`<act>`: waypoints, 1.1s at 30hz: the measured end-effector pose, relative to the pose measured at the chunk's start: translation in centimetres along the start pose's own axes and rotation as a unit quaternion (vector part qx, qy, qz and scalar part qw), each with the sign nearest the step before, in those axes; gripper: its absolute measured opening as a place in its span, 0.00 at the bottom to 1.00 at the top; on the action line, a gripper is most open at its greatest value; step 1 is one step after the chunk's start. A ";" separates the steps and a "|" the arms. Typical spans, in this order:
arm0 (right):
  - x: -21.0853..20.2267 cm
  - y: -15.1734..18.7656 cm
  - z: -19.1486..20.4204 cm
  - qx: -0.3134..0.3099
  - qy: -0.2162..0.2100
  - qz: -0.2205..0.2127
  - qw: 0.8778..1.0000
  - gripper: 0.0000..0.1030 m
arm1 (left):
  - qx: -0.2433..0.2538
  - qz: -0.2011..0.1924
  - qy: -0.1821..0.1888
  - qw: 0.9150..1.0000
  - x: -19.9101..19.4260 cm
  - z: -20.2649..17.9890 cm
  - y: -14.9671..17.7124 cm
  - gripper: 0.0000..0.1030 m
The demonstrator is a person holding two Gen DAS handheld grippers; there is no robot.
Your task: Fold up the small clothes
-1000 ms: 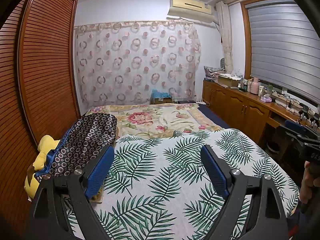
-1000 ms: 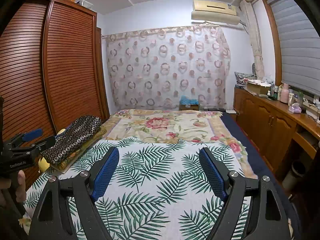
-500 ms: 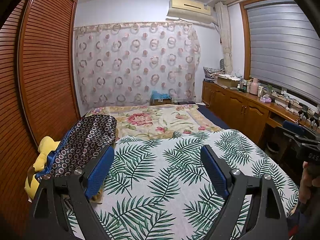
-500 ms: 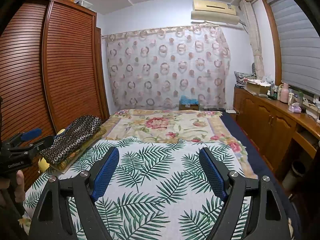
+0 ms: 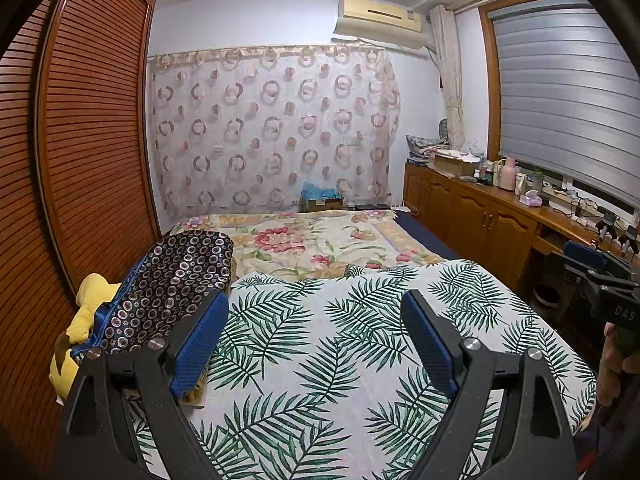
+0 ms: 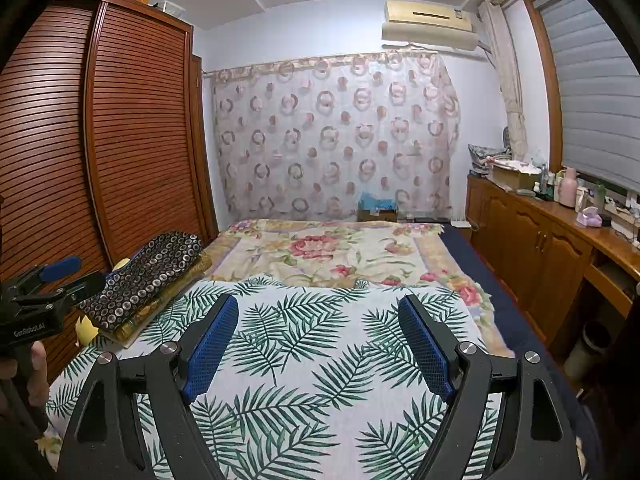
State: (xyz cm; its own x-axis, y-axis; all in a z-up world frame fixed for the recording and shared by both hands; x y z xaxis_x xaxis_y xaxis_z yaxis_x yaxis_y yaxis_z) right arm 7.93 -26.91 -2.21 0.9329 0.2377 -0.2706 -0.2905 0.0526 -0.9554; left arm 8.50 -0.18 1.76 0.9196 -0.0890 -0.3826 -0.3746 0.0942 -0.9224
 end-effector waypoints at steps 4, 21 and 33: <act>0.0 0.0 0.0 0.000 0.000 0.000 1.000 0.81 | 0.000 -0.001 0.000 1.000 -0.1 0.0 -0.1 0.86; 0.0 -0.1 -0.1 0.000 0.000 0.000 1.000 0.81 | 0.000 -0.002 0.000 1.000 -0.2 -0.1 -0.1 0.86; 0.0 -0.2 -0.2 0.000 0.000 0.000 1.000 0.81 | 0.001 -0.003 0.000 1.000 -0.4 -0.2 -0.2 0.86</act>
State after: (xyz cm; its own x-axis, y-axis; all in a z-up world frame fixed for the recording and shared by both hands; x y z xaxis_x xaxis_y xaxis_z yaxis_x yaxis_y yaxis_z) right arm 8.04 -27.07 -2.09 0.9330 0.2375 -0.2704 -0.2902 0.0517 -0.9556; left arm 8.23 -0.36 2.11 0.9216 -0.0896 -0.3776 -0.3695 0.0952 -0.9243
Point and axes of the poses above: each gripper's, at about its wrist camera, not at the fingertips, and x roughly the way its jaws point, z to its left, y to its underside, the point moved 4 cm from there along x, roughly the way its jaws point, and after that the axes turned 4 degrees about x, right-handed, at the moved point
